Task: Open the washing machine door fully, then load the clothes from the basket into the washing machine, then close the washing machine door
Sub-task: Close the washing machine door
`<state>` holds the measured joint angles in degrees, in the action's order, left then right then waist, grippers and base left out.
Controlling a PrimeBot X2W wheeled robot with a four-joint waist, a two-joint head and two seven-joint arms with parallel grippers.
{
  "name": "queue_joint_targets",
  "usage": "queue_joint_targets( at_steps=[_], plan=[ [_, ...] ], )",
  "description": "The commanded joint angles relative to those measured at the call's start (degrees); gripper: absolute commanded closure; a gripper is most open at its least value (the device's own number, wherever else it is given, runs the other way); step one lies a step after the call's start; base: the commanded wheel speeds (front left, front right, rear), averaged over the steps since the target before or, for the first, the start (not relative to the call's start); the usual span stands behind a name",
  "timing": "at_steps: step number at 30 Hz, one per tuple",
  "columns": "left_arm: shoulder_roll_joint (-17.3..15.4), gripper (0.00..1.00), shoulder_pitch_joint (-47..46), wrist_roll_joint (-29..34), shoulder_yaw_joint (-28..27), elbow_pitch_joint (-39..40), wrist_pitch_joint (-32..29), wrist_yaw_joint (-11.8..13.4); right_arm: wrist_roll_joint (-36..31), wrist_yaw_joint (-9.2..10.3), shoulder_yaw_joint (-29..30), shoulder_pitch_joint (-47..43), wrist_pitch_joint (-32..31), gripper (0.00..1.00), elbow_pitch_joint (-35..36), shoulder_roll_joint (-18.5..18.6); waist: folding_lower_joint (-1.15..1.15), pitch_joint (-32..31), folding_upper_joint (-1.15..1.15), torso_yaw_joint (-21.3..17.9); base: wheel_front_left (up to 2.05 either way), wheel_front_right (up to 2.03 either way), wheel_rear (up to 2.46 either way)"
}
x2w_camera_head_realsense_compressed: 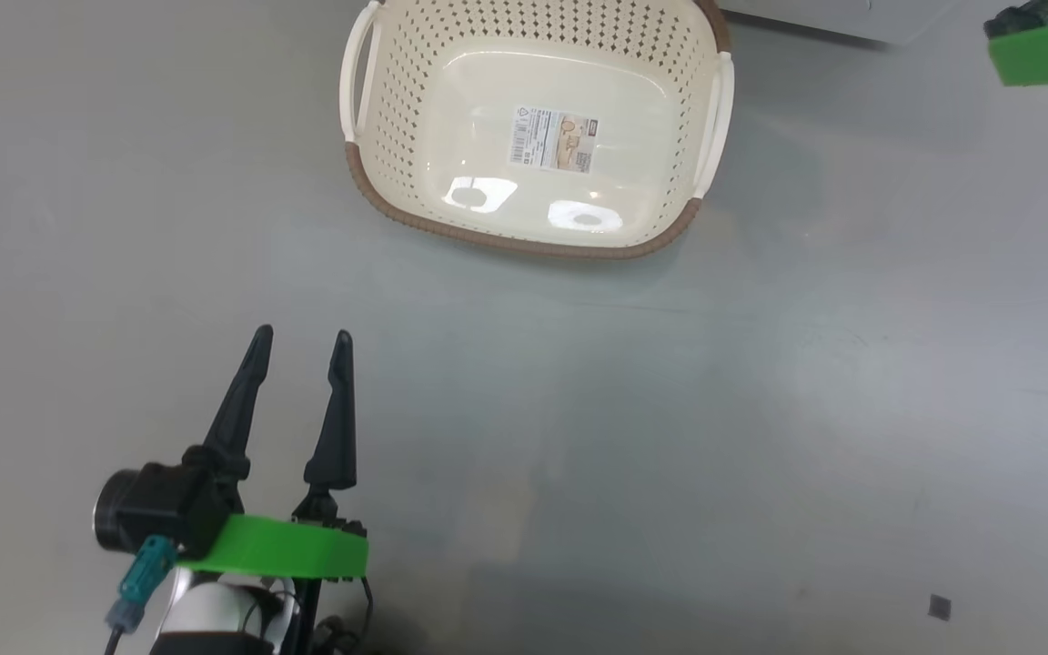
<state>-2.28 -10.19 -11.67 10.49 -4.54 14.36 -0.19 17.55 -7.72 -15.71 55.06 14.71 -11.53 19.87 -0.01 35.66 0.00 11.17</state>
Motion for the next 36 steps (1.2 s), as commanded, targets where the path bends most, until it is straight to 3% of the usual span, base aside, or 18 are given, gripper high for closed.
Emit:
queue_joint_targets(
  at_steps=[1, 29, 36],
  plan=[
    [-0.6, 0.0, 0.67, 0.39, -1.91, 1.91, 0.63, 0.07, -0.09, 0.23, 0.9, 1.28, 0.29, 1.0, 1.28, 0.56, 0.01, 0.41, 0.0, 0.07, 0.0, 0.0, 0.0],
    [-0.6, 0.0, -0.17, 0.84, 1.76, 5.05, 0.63, 0.49, -1.82, 0.23, 5.07, 12.56, 0.29, 1.0, -8.43, 6.83, 0.01, 4.29, 0.0, 2.74, 0.0, 0.0, 0.0],
    [-0.6, 0.0, -0.48, 0.9, 1.4, 4.34, 0.63, 0.73, -2.33, 0.23, 6.4, 10.34, 0.29, 1.0, -6.63, 6.23, 0.01, 3.44, 0.0, 1.45, 0.0, 0.0, 0.0]
  ],
)
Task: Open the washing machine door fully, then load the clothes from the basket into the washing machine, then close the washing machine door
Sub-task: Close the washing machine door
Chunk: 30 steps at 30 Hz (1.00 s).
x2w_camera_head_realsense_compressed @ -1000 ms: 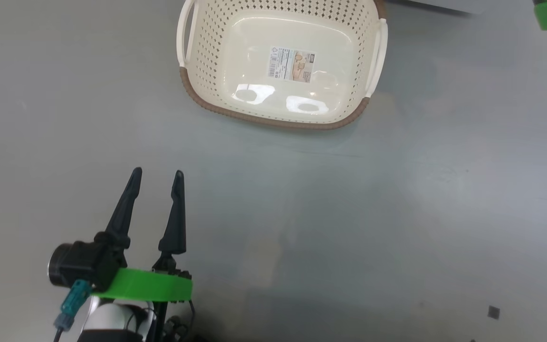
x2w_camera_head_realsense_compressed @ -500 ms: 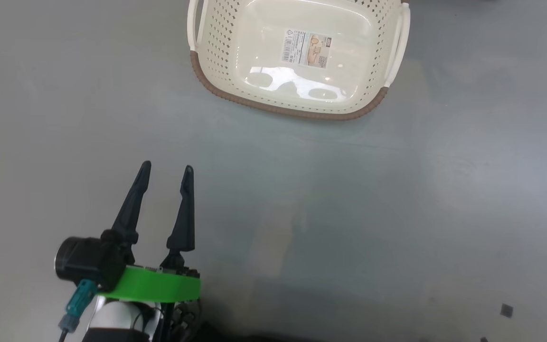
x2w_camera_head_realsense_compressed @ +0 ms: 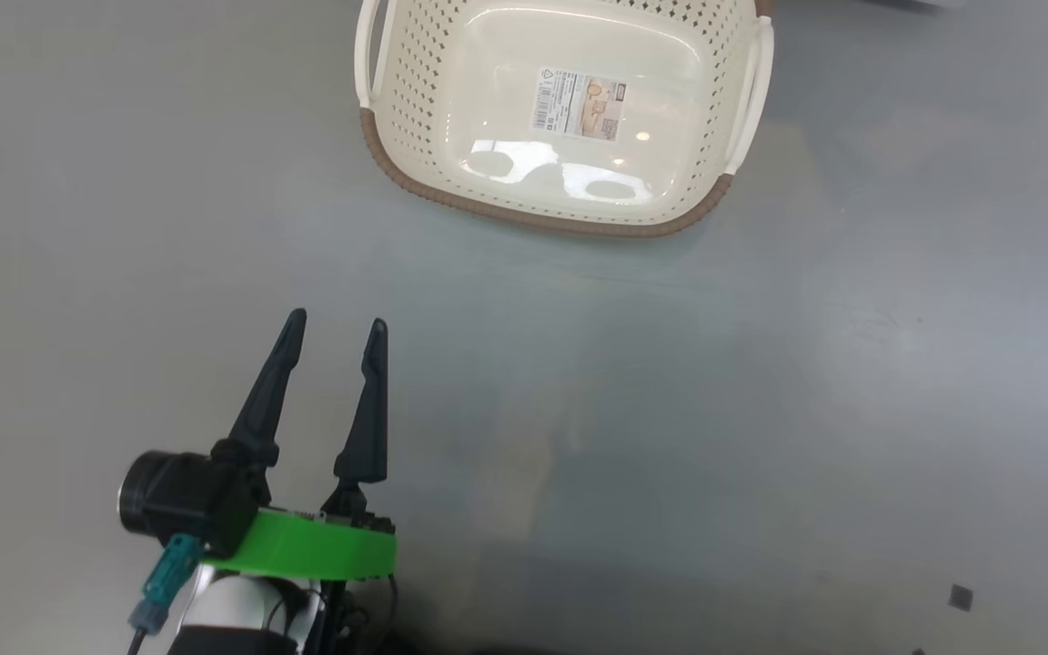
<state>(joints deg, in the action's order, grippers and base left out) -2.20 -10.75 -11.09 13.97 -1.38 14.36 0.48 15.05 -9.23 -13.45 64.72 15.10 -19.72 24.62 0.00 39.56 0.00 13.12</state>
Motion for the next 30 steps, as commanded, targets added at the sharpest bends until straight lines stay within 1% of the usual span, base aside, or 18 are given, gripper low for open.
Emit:
queue_joint_targets(
  at_steps=[1, 5, 11, 12, 13, 14, 15, 17, 18, 19, 20, 21, 22, 24, 30],
  plan=[
    [-0.67, 0.0, 0.07, 0.32, -2.08, 1.18, 0.63, 0.06, 0.18, 1.75, 4.15, 0.67, -0.1, 1.0, 1.55, 1.48, 0.0, -0.46, 0.0, -0.5, 0.0, 0.0, 0.0],
    [-0.67, 0.0, -1.06, 0.23, -3.01, 0.3, 0.63, -0.11, 0.87, 1.75, 4.73, -2.5, -0.1, 1.0, 4.48, 0.82, 0.0, -2.48, 0.0, -1.75, 0.0, 0.0, 0.0],
    [-0.67, 0.0, -1.64, -0.46, -4.55, -2.24, 0.63, -0.68, 1.6, 1.75, 5.87, -11.53, -0.1, 1.0, 9.73, -1.15, 0.0, -8.12, 0.0, -4.68, 0.0, 0.0, 0.0],
    [-0.67, 0.0, -1.59, -0.54, -4.87, -2.7, 0.63, -0.79, 1.62, 1.75, 6.02, -13.19, -0.1, 0.96, 10.71, -1.5, 0.0, -9.18, 0.0, -5.25, 0.0, 0.0, 0.0],
    [-0.67, 0.0, -1.5, -0.56, -5.24, -3.1, 0.63, -0.95, 1.66, 1.75, 6.13, -14.88, -0.1, 0.8, 11.67, -1.97, 0.0, -10.37, 0.0, -5.95, 0.0, 0.0, 0.0],
    [-0.67, 0.0, -1.32, -0.7, -5.7, -3.57, 0.63, -1.01, 1.57, 1.75, 6.21, -16.55, -0.1, 0.76, 12.47, -2.35, 0.0, -11.57, 0.0, -6.66, 0.0, 0.0, 0.0],
    [-0.67, 0.0, -1.1, -0.63, -6.17, -4.09, 0.63, -1.11, 1.37, 1.75, 6.2, -18.21, -0.1, 0.74, 13.06, -2.78, 0.0, -12.86, 0.0, -7.46, 0.0, 0.0, 0.0],
    [-0.67, 0.0, -0.59, -0.62, -6.98, -5.04, 0.63, -1.51, 1.0, 1.75, 6.05, -21.27, -0.1, 0.64, 14.13, -3.55, 0.0, -15.28, 0.0, -8.84, 0.0, 0.0, 0.0],
    [-0.67, 0.0, -0.02, -0.57, -7.92, -5.99, 0.63, -1.8, 0.58, 1.75, 6.05, -24.16, -0.1, 0.55, 14.99, -4.24, 0.0, -17.65, 0.0, -10.05, 0.0, 0.0, 0.0],
    [-0.67, 0.0, 0.33, -0.71, -8.54, -6.34, 0.63, -1.81, 0.49, 1.75, 5.91, -25.52, -0.1, 0.51, 15.35, -4.61, 0.0, -18.9, 0.0, -10.7, 0.0, 0.0, 0.0],
    [-0.67, 0.0, 0.73, -0.74, -9.02, -6.83, 0.63, -1.82, 0.22, 1.75, 5.66, -26.87, -0.1, 0.36, 15.56, -4.79, 0.0, -20.21, 0.0, -11.31, 0.0, 0.0, 0.0],
    [-0.67, 0.0, 1.14, -0.81, -9.36, -7.2, 0.63, -1.92, -0.05, 1.75, 5.53, -28.14, -0.1, 0.29, 15.81, -4.95, 0.0, -21.4, 0.0, -11.82, 0.0, 0.0, 0.0],
    [-0.67, 0.0, 1.54, -0.95, -9.66, -7.44, 0.63, -2.04, -0.21, 1.75, 5.63, -29.43, -0.1, 0.17, 16.07, -5.19, 0.0, -22.55, 0.0, -12.25, 0.0, 0.0, 0.0],
    [-0.67, 0.0, 2.55, -0.89, -10.29, -8.12, 0.63, -2.06, -0.32, 1.75, 5.57, -31.93, -0.1, 0.0, 16.6, -5.62, 0.0, -24.83, 0.0, -13.16, 0.0, 0.0, 0.0],
    [-0.67, 0.0, 5.66, -1.73, -11.33, -10.63, 0.63, -3.0, -0.83, 1.75, 6.17, -40.07, -0.1, 0.0, 18.2, -6.62, 0.0, -31.62, 0.0, -14.66, 0.0, 0.0, 0.0]
  ],
)
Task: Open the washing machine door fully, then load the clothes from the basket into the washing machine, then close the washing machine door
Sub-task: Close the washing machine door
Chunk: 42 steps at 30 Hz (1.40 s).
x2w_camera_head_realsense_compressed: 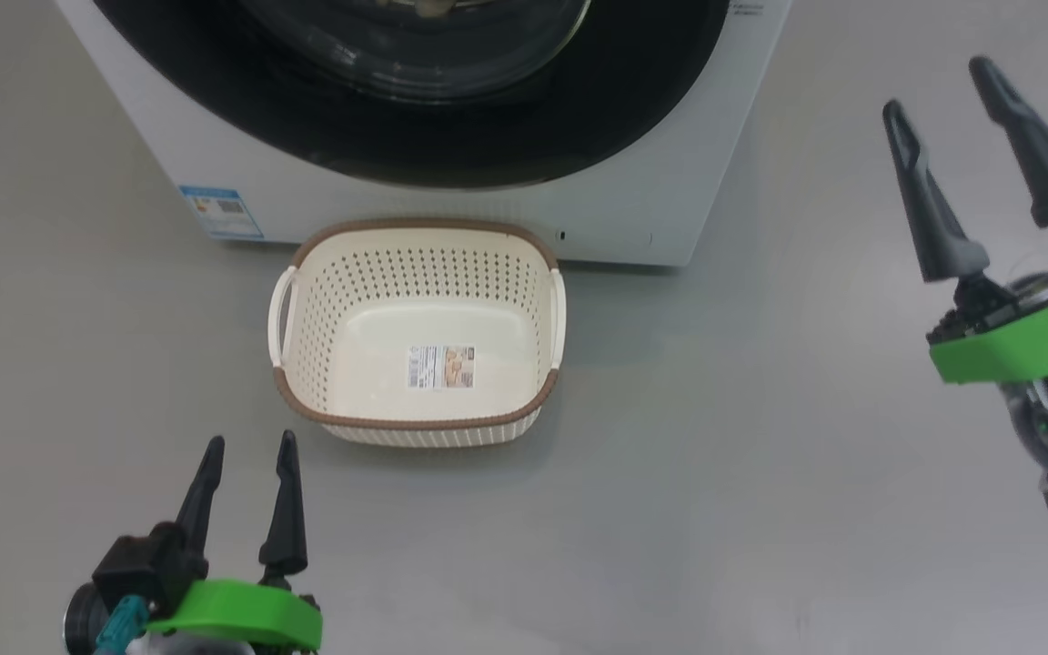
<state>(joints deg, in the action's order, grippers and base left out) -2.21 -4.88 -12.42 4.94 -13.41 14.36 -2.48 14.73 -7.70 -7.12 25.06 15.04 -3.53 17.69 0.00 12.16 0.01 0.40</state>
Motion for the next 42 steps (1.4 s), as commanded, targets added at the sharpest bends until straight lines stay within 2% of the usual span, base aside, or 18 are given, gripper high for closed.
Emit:
queue_joint_targets(
  at_steps=[1, 13, 20, 28, 42],
  plan=[
    [-0.66, 0.0, 0.2, -0.53, -2.47, 1.21, 0.63, -0.06, -0.79, 0.21, -0.12, -2.0, -0.04, 0.0, 2.38, 0.37, 0.0, -5.0, -0.01, -1.99, 0.0, 0.0, 0.0],
    [-0.66, 0.0, 2.5, -1.37, -1.79, 1.02, 0.63, 0.42, -0.87, 0.21, 4.74, -17.94, -0.04, 0.0, 5.48, -2.16, 0.0, -8.66, -0.01, -1.6, 0.0, 0.0, 0.0],
    [-0.66, 0.0, 3.76, -1.9, -1.7, 2.49, 0.63, -0.33, -1.57, 0.21, 7.12, -23.19, -0.04, 0.0, 5.74, -4.73, 0.0, -8.96, -0.01, -1.65, 0.0, 0.0, 0.0],
    [-0.66, 0.0, 5.14, -2.03, -2.21, 3.68, 0.63, -1.13, -2.68, 0.21, 9.62, -27.3, -0.04, 0.0, 5.14, -8.17, 0.0, -9.09, -0.01, -2.23, 0.0, 0.0, 0.0],
    [-0.66, 0.0, 5.81, -0.24, -3.12, 5.91, 0.63, -1.6, -3.9, 0.21, 11.45, -30.03, -0.04, 0.0, 2.69, -11.14, 0.0, -9.58, -0.01, -2.61, 0.0, 0.0, 0.0]
  ],
)
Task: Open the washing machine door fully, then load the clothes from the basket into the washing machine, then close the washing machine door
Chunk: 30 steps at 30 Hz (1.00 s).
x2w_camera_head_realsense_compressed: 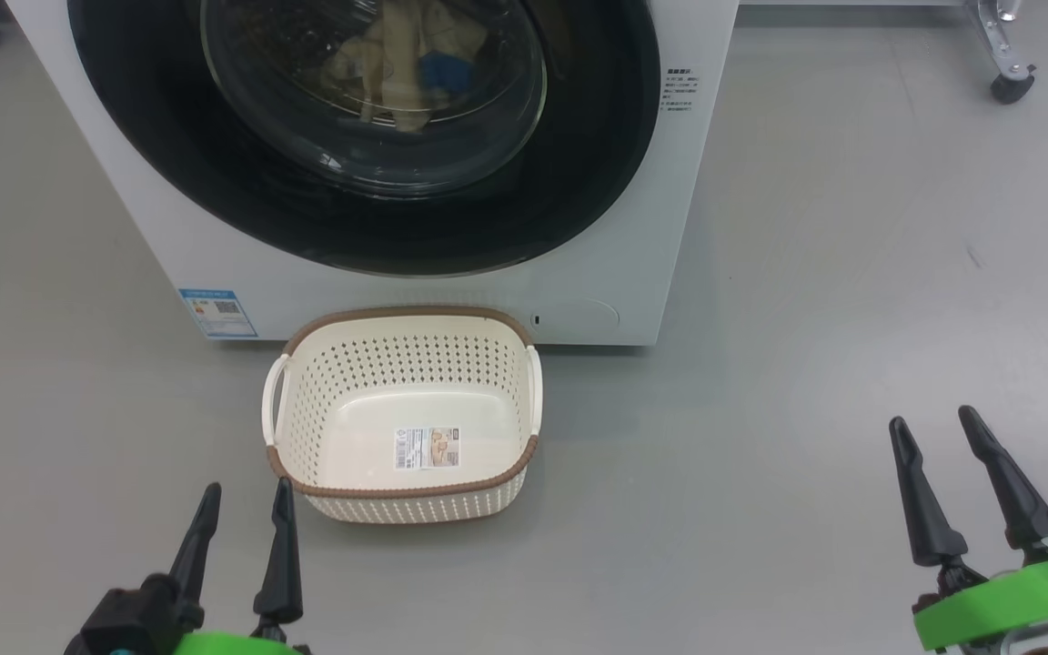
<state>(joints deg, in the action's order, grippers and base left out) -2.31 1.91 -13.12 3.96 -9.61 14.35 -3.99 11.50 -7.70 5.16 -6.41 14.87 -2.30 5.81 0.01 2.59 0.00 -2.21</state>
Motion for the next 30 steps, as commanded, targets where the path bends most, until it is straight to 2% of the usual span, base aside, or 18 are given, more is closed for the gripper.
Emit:
queue_joint_targets(
  at_steps=[1, 30],
  plan=[
    [-0.56, 0.0, -0.96, 0.56, -2.19, 2.16, 0.65, -0.13, -0.69, 0.21, -0.77, 1.48, 0.13, 0.0, 1.38, 0.69, -0.01, -0.05, 0.0, 0.0, 0.0, 0.0, 0.0],
    [-0.56, 0.0, -0.77, 1.49, -2.83, 2.88, 0.65, -0.65, -0.32, 0.21, -1.56, 1.53, 0.13, 0.0, 0.83, 0.4, -0.01, 0.56, 0.0, 0.15, 0.0, 0.0, 0.0]
  ],
)
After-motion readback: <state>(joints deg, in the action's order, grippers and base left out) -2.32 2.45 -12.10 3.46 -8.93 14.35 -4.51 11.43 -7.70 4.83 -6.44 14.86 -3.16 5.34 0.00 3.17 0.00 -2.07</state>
